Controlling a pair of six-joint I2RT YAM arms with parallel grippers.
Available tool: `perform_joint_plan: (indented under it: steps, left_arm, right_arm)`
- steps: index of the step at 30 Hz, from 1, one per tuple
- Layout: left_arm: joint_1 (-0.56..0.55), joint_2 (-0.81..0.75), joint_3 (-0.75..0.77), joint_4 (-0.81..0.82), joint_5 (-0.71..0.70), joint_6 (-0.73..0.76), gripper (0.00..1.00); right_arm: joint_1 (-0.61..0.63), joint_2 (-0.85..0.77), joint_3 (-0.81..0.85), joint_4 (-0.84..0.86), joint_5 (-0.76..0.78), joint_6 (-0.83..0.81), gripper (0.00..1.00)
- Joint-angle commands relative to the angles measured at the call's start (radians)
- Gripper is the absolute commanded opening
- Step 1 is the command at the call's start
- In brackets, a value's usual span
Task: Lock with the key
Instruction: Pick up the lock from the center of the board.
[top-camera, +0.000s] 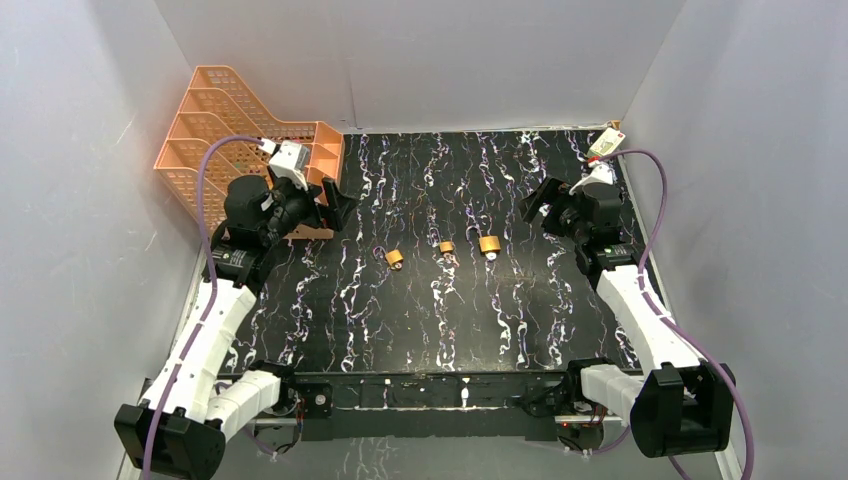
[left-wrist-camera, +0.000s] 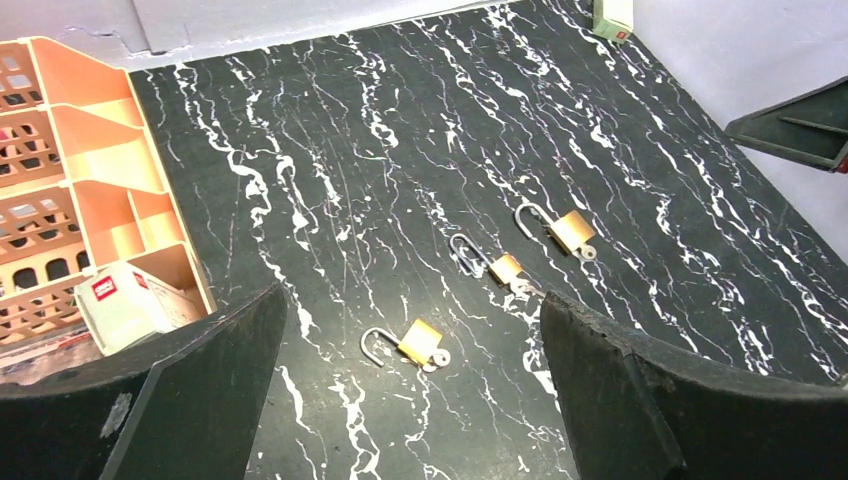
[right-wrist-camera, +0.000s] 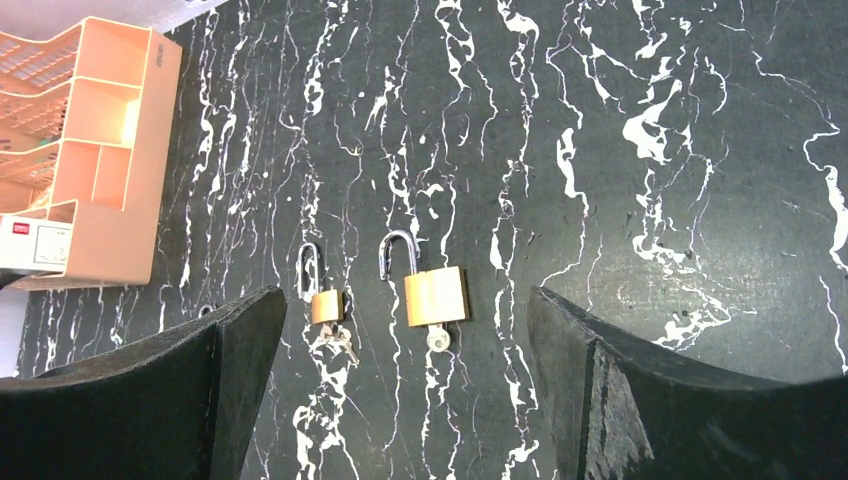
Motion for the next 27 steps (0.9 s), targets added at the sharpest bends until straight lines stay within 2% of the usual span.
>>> perform_joint_plan:
  steps: [1,5,8,10,13,19,22,27]
  left_arm:
    - [-0.002,-0.042,-0.013,-0.009,-0.045,0.039,0.98]
    - [-0.002,-0.056,-0.031,0.004,-0.059,0.045,0.98]
    - [-0.002,-0.065,-0.041,0.011,-0.069,0.047,0.98]
    - [-0.002,-0.069,-0.050,0.017,-0.081,0.046,0.98]
    - [-0.002,-0.063,-0.048,0.017,-0.095,0.033,0.98]
    - [-0.002,-0.076,-0.043,-0.020,-0.104,0.047,0.98]
    - [-0.002,-0.086,-0.049,-0.015,-0.106,0.053,0.98]
    - [-0.002,-0.077,-0.032,-0.042,-0.081,0.068,0.98]
  right_arm:
    - [0.003,-0.027,0.008,0.070,0.034,0.005,0.99]
    - [0.003,-0.053,-0.018,0.067,0.089,0.032,0.99]
    - [0.013,-0.021,-0.013,0.109,-0.068,-0.060,0.99]
    - [0.102,0.080,0.087,-0.024,0.022,-0.114,0.98]
    - [0.278,0.240,0.217,-0.156,0.264,-0.206,0.98]
    - [0.314,0.450,0.304,-0.180,0.238,-0.211,0.99]
    - [0.335,0.549,0.383,-0.261,0.267,-0.219,0.97]
    - [0.348,0.621,0.407,-0.294,0.291,-0.225,0.95]
